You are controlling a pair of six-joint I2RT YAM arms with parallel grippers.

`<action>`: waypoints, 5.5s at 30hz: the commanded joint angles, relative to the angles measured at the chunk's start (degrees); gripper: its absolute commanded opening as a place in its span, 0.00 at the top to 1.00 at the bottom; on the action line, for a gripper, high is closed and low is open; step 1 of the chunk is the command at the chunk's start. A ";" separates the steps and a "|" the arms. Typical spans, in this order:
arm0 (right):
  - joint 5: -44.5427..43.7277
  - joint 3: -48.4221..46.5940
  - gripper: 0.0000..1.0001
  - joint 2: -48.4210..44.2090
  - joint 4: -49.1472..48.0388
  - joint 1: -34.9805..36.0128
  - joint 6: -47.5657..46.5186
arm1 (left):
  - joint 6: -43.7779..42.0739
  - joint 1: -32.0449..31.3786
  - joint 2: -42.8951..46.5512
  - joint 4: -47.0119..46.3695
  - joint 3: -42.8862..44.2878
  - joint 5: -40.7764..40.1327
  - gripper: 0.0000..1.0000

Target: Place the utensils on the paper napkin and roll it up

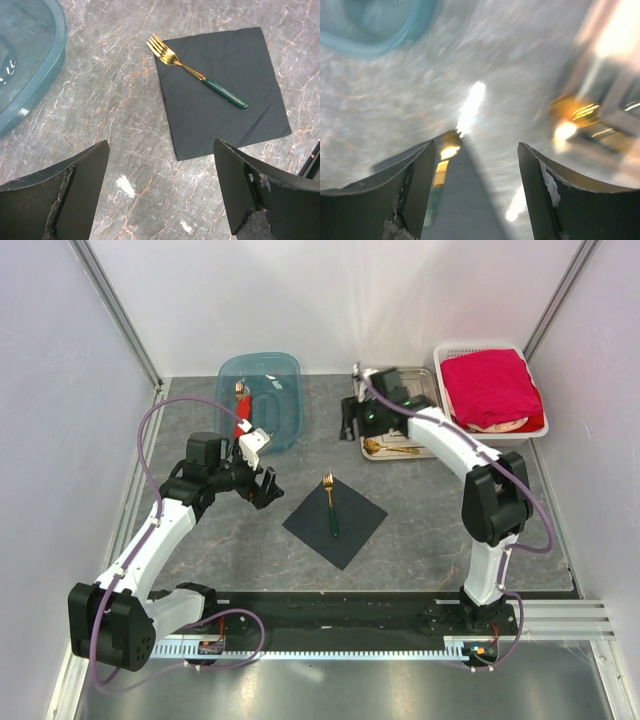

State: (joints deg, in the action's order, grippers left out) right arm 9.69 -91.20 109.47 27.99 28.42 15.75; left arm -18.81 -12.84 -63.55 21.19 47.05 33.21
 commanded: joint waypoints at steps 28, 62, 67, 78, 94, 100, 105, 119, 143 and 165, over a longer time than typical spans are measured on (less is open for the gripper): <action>6.74 -18.49 0.58 23.24 16.22 -15.15 -64.97 | -2.73 -0.08 -1.23 -0.10 -0.64 2.91 0.11; -12.16 7.42 1.00 -7.16 2.69 -1.63 -5.40 | 22.22 0.89 0.88 -7.65 0.77 -2.45 0.00; -14.42 18.24 1.00 -12.79 -1.88 3.29 7.59 | 27.14 0.97 4.39 -12.39 -0.81 -5.60 0.00; -16.11 20.45 1.00 -8.05 -3.11 10.42 18.44 | 29.53 1.06 5.98 -14.51 -3.45 -3.76 0.00; -13.83 16.84 1.00 -2.69 -3.47 13.41 19.41 | 29.00 1.06 6.68 -15.39 -4.86 -4.21 0.00; -11.45 15.35 1.00 -0.67 -3.12 13.50 20.20 | 28.83 1.06 7.12 -15.48 -5.21 -4.38 0.00; -11.45 13.59 1.00 0.92 -2.41 13.50 20.29 | 28.83 1.06 7.03 -15.48 -5.12 -4.47 0.00; -9.87 13.24 0.86 2.32 -2.32 13.50 20.99 | 27.77 1.06 6.69 -15.21 -5.56 -3.15 0.00; 15.22 22.00 0.41 -16.04 -4.87 1.56 5.62 | -28.81 -17.34 13.02 7.56 -12.68 12.15 0.21; 22.39 36.27 0.12 -25.80 -13.31 -9.53 6.05 | -33.40 -47.89 -16.34 -17.23 -9.43 -4.03 0.62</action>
State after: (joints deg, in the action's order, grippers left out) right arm 31.66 -54.46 84.40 16.82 19.42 22.44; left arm -48.88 -60.40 -78.83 8.88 35.22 30.02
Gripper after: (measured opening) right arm 0.882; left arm 0.392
